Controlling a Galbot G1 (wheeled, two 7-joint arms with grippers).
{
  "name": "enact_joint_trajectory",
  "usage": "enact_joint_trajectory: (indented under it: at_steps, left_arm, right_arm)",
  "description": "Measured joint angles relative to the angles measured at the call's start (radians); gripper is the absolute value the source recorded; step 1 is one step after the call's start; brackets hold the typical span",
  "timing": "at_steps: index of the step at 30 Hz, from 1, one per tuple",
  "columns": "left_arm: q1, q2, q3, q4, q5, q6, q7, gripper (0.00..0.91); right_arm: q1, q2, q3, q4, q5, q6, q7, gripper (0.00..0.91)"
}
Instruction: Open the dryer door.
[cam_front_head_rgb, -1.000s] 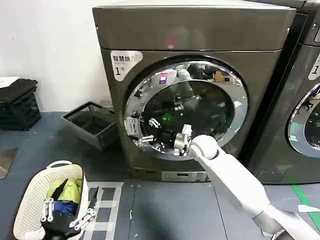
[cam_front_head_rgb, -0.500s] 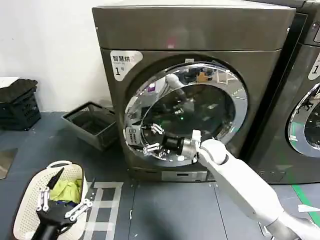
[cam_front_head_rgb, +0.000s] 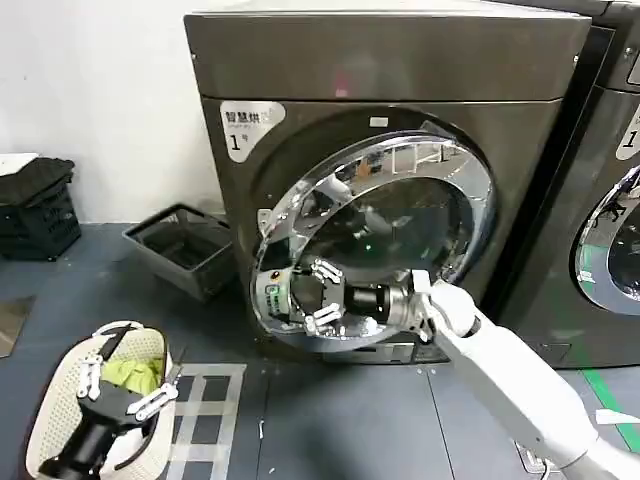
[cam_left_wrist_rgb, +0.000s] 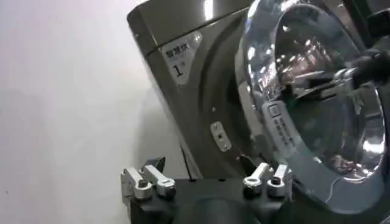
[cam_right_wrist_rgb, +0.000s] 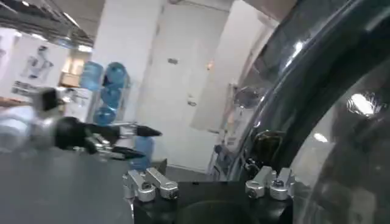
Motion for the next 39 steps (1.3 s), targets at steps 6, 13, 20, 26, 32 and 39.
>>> enact_joint_trajectory:
  at_steps: [6, 13, 20, 26, 32, 39]
  left_arm:
    - [-0.052, 0.058, 0.004, 0.042, -0.021, -0.002, 0.000, 0.907]
    - [-0.110, 0.123, 0.022, 0.093, -0.043, -0.027, 0.008, 0.907]
    - [-0.161, 0.180, 0.052, 0.146, -0.041, -0.066, 0.032, 0.907]
    - [-0.214, 0.231, 0.078, 0.192, -0.053, -0.080, 0.045, 0.907]
    - [-0.275, 0.289, 0.110, 0.240, -0.089, -0.106, 0.074, 0.907]
    - [-0.365, 0.359, 0.200, 0.300, -0.101, -0.134, 0.112, 0.907]
  right_arm:
    - [-0.018, -0.017, 0.031, 0.002, 0.016, 0.002, -0.075, 0.907]
    - [-0.044, -0.034, 0.064, 0.005, 0.013, 0.003, -0.178, 0.907]
    - [-0.073, -0.051, 0.096, 0.019, 0.016, -0.004, -0.286, 0.907]
    - [-0.105, -0.073, 0.129, 0.040, 0.017, -0.022, -0.352, 0.907]
    - [-0.155, -0.104, 0.186, 0.055, 0.017, -0.035, -0.393, 0.907]
    - [-0.241, -0.137, 0.288, 0.066, 0.017, -0.044, -0.387, 0.907]
